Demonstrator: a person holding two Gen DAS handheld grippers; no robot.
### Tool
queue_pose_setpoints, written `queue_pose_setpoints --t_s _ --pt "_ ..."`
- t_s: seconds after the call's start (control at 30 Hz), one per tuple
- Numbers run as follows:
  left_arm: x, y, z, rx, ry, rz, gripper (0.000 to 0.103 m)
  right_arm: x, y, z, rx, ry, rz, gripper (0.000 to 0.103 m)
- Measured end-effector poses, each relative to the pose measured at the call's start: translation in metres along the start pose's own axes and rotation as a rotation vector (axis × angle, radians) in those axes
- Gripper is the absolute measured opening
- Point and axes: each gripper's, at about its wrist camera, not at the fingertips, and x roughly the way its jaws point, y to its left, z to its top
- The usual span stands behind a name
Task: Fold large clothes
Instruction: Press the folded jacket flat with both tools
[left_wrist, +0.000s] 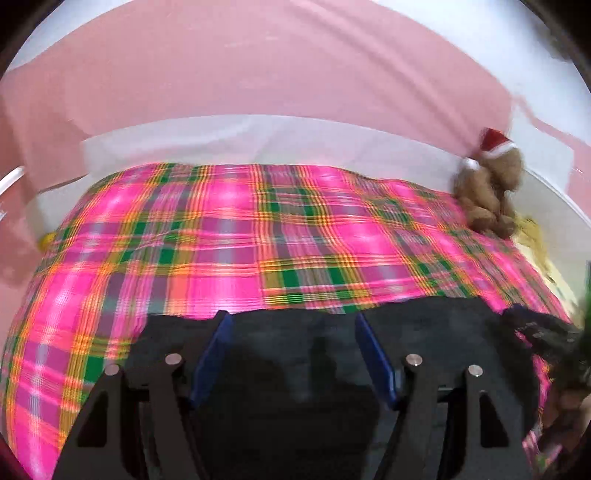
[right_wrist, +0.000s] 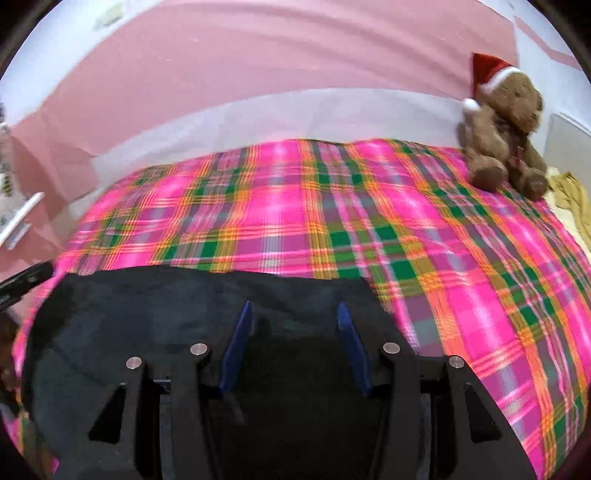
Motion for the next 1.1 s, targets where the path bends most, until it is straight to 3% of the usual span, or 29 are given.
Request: queue_pose_setpoints --t_s 0.1,0.2,0.47,0.73,0.87,1.0,1.1 --pt "0.03 -0.031 -0.009 0.057 0.07 -0.038 0.071 0.015 0.017 -0.008 -0.02 0.044 0.032 0.049" --pt "0.072 -0.038 -0.026 0.069 0.168 -0.014 0.071 0.047 0.015 -0.021 -0.029 0.116 0.02 0.049" --pt "0.096 -0.045 -0.044 0.079 0.147 0.04 0.071 0.077 0.016 -0.034 -0.051 0.115 0.01 0.049" --pt "0.094 -0.042 -0.041 0.079 0.161 0.05 0.071 0.074 0.013 -0.038 -0.041 0.087 0.011 0.049" --pt "0.059 -0.037 -0.03 0.078 0.154 0.024 0.071 0.04 0.006 -0.029 -0.019 0.059 0.016 0.049" --pt "0.017 -0.009 -0.031 0.089 0.078 0.044 0.071 0.0 -0.015 -0.028 -0.035 -0.016 -0.012 0.049" --pt "0.017 0.026 -0.036 0.045 0.084 0.104 0.071 0.001 -0.037 -0.032 -0.008 -0.006 -0.052 0.049"
